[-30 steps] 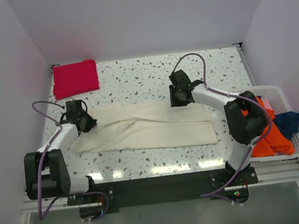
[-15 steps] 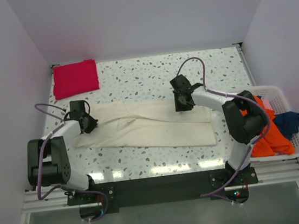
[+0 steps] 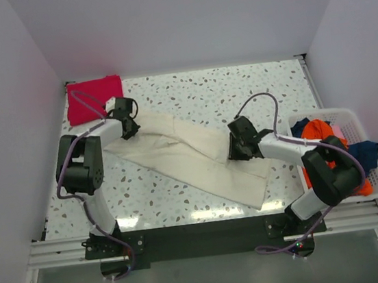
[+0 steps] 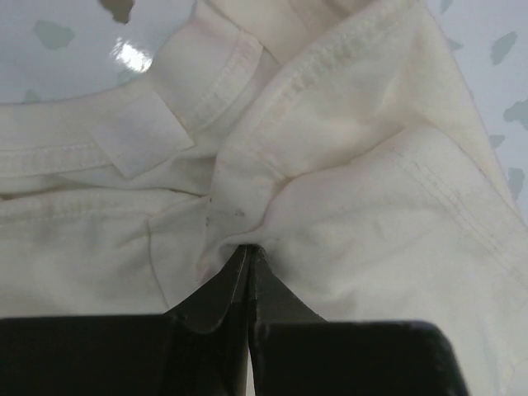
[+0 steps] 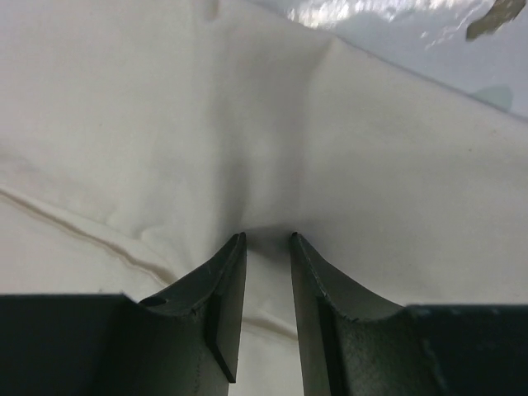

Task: Fold and stack the t-shirts
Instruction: Fold the tshirt

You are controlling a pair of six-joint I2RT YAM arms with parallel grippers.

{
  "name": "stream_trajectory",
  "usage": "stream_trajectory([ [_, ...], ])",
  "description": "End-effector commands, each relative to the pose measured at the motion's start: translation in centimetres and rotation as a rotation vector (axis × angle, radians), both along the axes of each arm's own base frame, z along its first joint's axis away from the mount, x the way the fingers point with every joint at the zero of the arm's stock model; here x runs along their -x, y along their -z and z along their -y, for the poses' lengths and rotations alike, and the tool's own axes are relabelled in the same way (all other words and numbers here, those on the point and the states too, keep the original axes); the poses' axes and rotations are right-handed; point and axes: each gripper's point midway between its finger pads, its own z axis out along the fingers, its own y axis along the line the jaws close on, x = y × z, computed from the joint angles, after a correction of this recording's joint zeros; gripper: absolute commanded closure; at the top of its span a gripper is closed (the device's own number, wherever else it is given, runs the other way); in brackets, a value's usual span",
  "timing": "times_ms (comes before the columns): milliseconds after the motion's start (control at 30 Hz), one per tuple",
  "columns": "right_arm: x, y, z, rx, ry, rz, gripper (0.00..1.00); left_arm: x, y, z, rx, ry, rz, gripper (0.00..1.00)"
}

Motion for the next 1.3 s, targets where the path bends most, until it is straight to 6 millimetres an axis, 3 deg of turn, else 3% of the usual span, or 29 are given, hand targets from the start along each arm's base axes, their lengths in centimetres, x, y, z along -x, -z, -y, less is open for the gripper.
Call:
stream_trajectory([
  [0, 4.2, 1.0, -2.0, -0.114, 0.003, -0.079, 0.68, -0.1, 2.8, 1.0, -0.027, 0.059, -0.113, 0.96],
  [33, 5.0, 0.8, -2.9, -0.139, 0.001, -0.079, 0.68, -0.4, 3.9, 1.3, -0.033, 0.083, -0.138, 0.96],
  [100, 5.8, 0.1, -4.0, -0.196, -0.009, -0.055, 0.68, -2.6, 3.2, 2.6, -0.006, 0.119, -0.110, 0.96],
  [133, 6.6, -0.3, -5.3, -0.234, -0.019, -0.061, 0.68, -3.0, 4.2, 3.2, -0.005, 0.150, -0.129, 0.95],
  [167, 6.9, -0.8, -6.1, -0.262, -0.028, -0.044, 0.68, -4.7, 3.3, 4.3, 0.020, 0.180, -0.098, 0.94],
  [233, 8.0, -1.5, -8.1, -0.301, -0.055, -0.040, 0.68, -5.6, 4.6, 5.7, 0.022, 0.243, -0.114, 0.91],
  [267, 8.0, -1.9, -9.1, -0.323, -0.067, -0.026, 0.68, -7.5, 3.5, 7.1, 0.055, 0.284, -0.076, 0.90],
  [300, 8.7, -2.0, -10.5, -0.336, -0.092, -0.029, 0.68, -7.5, 5.0, 8.0, 0.056, 0.333, -0.110, 0.89],
  [333, 8.9, -2.1, -11.3, -0.343, -0.110, -0.028, 0.68, -8.3, 5.0, 8.9, 0.068, 0.363, -0.102, 0.89],
  [367, 9.0, -2.2, -12.4, -0.353, -0.132, -0.024, 0.68, -10.0, 3.7, 10.5, 0.100, 0.408, -0.060, 0.88],
  [400, 9.3, -2.0, -14.2, -0.348, -0.171, -0.037, 0.68, -10.2, 5.1, 11.4, 0.101, 0.452, -0.079, 0.86],
  [467, 9.0, -3.1, -17.3, -0.377, -0.230, -0.029, 0.68, -12.0, 3.7, 13.9, 0.161, 0.530, -0.025, 0.82],
  [500, 9.1, -3.1, -18.3, -0.376, -0.253, -0.034, 0.68, -12.3, 3.7, 14.7, 0.180, 0.560, -0.016, 0.79],
  [533, 9.7, -1.8, -19.2, -0.345, -0.286, -0.057, 0.68, -12.8, 4.2, 15.6, 0.207, 0.592, 0.003, 0.72],
  [567, 9.6, -1.9, -20.0, -0.345, -0.306, -0.052, 0.68, -13.7, 2.9, 16.7, 0.242, 0.628, 0.044, 0.70],
  [600, 9.0, -2.8, -21.2, -0.354, -0.332, -0.030, 0.68, -14.1, 3.3, 17.0, 0.252, 0.641, 0.051, 0.64],
  [667, 8.7, -3.1, -22.0, -0.345, -0.356, -0.038, 0.68, -15.0, 1.9, 18.6, 0.310, 0.699, 0.111, 0.56],
  [767, 8.5, -4.6, -21.7, -0.310, -0.396, -0.018, 0.67, -16.0, -0.8, 20.1, 0.360, 0.765, 0.211, 0.39],
  [833, 7.8, -5.2, -20.6, -0.244, -0.399, 0.023, 0.66, -17.0, -3.8, 20.7, 0.365, 0.803, 0.297, 0.30],
  [867, 7.5, -6.5, -20.6, -0.251, -0.407, 0.053, 0.65, -17.3, -5.3, 20.9, 0.368, 0.817, 0.331, 0.27],
  [900, 7.0, -6.9, -20.1, -0.228, -0.410, 0.080, 0.64, -17.8, -7.8, 21.0, 0.372, 0.832, 0.389, 0.23],
  [967, 6.5, -8.5, -19.5, -0.211, -0.407, 0.112, 0.63, -17.9, -10.4, 21.1, 0.389, 0.851, 0.444, 0.20],
  [1000, 5.8, -9.0, -18.9, -0.195, -0.398, 0.132, 0.61, -18.1, -12.7, 20.7, 0.390, 0.844, 0.487, 0.19],
  [1067, 4.8, -9.3, -17.2, -0.144, -0.355, 0.143, 0.61, -17.7, -14.5, 20.7, 0.410, 0.856, 0.519, 0.18],
  [1100, 3.8, -9.7, -16.1, -0.135, -0.331, 0.157, 0.61, -17.4, -16.6, 20.5, 0.406, 0.855, 0.550, 0.18],
  [1167, 3.1, -9.5, -14.4, -0.109, -0.305, 0.147, 0.61, -16.4, -16.3, 20.2, 0.413, 0.840, 0.526, 0.18],
  [1200, 2.1, -9.7, -13.3, -0.093, -0.285, 0.157, 0.61, -15.6, -17.8, 20.0, 0.418, 0.828, 0.534, 0.21],
  [1233, 1.8, -9.4, -12.2, -0.058, -0.269, 0.157, 0.60, -14.4, -15.4, 19.4, 0.424, 0.792, 0.466, 0.22],
  [1267, 0.8, -9.6, -11.2, -0.033, -0.255, 0.167, 0.60, -13.9, -17.3, 18.7, 0.421, 0.742, 0.496, 0.24],
])
